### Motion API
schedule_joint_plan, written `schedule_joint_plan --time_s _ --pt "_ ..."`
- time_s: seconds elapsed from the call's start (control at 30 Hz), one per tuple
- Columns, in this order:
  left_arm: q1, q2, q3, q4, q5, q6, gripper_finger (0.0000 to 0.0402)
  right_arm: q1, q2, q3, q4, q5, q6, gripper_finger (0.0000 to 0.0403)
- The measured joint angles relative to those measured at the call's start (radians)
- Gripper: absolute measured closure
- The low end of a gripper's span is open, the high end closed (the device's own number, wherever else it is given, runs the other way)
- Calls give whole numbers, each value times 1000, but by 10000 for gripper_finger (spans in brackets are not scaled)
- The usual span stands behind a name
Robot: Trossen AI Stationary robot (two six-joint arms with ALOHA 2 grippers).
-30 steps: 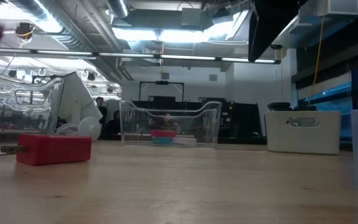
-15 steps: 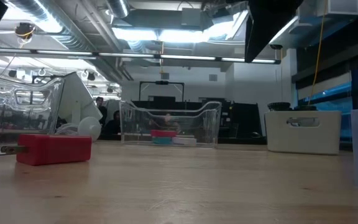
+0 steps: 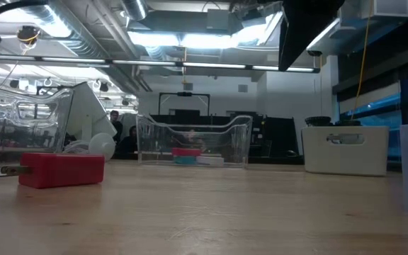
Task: Pick & Place Office items
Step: Put the top right red USB adapter into the left clear bin
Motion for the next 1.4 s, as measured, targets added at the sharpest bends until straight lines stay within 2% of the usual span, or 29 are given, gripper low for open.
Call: schedule_joint_plan --time_s 0.33,0.47,0.57,0.67,0.83,1.4 --pt "1 -1 -3 11 -26 507 278 0 0 0 16 -4 2 138" --pt "1 -2 -3 31 -17 624 277 0 0 0 16 -4 2 138" --pt "1 -2 -3 75 35 671 277 0 0 0 16 -4 2 138" --pt "-3 -2 -3 110 71 707 277 0 0 0 15 -4 0 138" --pt "-14 -2 -3 114 76 747 277 0 0 0 15 -4 -1 138" --pt "-13 -2 -3 116 93 546 249 0 0 0 15 -5 -2 138"
